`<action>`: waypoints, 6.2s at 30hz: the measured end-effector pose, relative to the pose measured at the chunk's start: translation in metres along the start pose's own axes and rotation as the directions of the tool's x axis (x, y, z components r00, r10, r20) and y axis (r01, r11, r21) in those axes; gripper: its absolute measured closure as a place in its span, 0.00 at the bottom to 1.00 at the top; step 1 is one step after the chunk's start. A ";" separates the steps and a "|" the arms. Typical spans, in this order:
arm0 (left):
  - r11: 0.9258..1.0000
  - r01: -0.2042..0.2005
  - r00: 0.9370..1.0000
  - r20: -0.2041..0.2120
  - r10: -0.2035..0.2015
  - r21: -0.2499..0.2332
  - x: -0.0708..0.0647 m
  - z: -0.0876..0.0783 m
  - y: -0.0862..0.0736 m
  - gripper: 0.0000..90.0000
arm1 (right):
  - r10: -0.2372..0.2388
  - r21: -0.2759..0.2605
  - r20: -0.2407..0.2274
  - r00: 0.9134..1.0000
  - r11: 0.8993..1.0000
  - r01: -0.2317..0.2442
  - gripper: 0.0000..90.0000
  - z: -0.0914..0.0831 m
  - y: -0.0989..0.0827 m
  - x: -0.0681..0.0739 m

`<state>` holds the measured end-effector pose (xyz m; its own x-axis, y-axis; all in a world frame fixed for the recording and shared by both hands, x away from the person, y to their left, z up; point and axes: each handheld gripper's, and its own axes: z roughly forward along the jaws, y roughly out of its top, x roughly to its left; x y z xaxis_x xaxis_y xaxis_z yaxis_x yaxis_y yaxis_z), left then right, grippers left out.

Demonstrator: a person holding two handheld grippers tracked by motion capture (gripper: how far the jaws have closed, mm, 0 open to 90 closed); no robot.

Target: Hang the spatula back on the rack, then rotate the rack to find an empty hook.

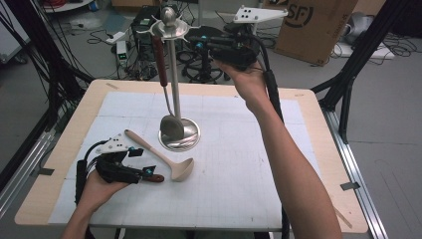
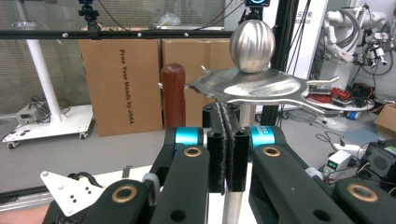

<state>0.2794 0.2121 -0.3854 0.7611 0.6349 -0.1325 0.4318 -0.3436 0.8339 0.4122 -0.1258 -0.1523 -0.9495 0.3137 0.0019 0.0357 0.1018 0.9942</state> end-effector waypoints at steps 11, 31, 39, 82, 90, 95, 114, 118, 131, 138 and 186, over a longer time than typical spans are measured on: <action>1.000 0.001 1.000 -0.003 -0.001 -0.001 0.000 0.000 0.000 0.23 | -0.017 0.009 -0.017 1.000 1.000 0.017 0.99 0.007 0.002 0.008; 1.000 -0.002 1.000 -0.004 0.002 -0.001 -0.002 -0.001 0.000 0.23 | -0.042 0.020 -0.040 0.998 0.999 0.043 0.99 0.028 0.007 0.022; 1.000 -0.004 1.000 -0.002 0.004 -0.001 -0.002 -0.001 0.000 0.23 | -0.041 0.019 -0.046 0.998 0.999 0.042 0.99 0.035 0.007 0.025; 1.000 -0.007 1.000 -0.005 0.007 -0.002 -0.002 -0.001 0.000 0.23 | 0.007 0.008 0.040 0.999 1.000 -0.007 0.99 -0.010 -0.001 -0.010; 1.000 -0.008 1.000 -0.007 0.008 -0.003 -0.002 -0.001 0.000 0.23 | -0.012 0.015 0.023 1.000 1.000 0.011 0.99 -0.007 0.000 -0.004; 1.000 -0.006 1.000 -0.006 0.006 -0.002 -0.003 0.000 0.000 0.23 | -0.029 0.020 0.004 1.000 0.999 0.029 0.99 -0.003 0.002 0.002; 1.000 -0.007 1.000 -0.007 0.007 -0.005 -0.002 -0.001 0.001 0.23 | -0.059 0.030 -0.039 0.998 0.998 0.060 0.99 0.020 0.004 0.018; 1.000 -0.006 1.000 -0.008 0.006 -0.005 -0.002 -0.001 0.001 0.23 | -0.059 0.030 -0.040 0.997 0.998 0.061 0.99 0.023 0.005 0.019; 1.000 -0.009 1.000 -0.008 0.009 -0.003 -0.002 0.000 0.001 0.23 | -0.048 0.041 -0.047 0.998 0.998 0.050 0.98 0.029 0.004 0.018; 1.000 -0.004 1.000 -0.010 0.004 -0.008 0.000 -0.001 0.000 0.23 | -0.026 0.043 -0.058 0.998 0.999 0.029 0.91 0.019 -0.001 0.019; 1.000 -0.015 1.000 -0.018 0.015 0.010 -0.001 0.000 -0.001 0.23 | 0.080 0.119 -0.032 0.996 0.990 -0.076 0.94 -0.012 -0.097 0.025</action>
<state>0.2781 0.2125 -0.3863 0.7587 0.6421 -0.1104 0.4253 -0.3597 0.8305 0.3816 -0.1390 -0.2477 -0.9532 0.2900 0.0854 0.1446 0.1891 0.9712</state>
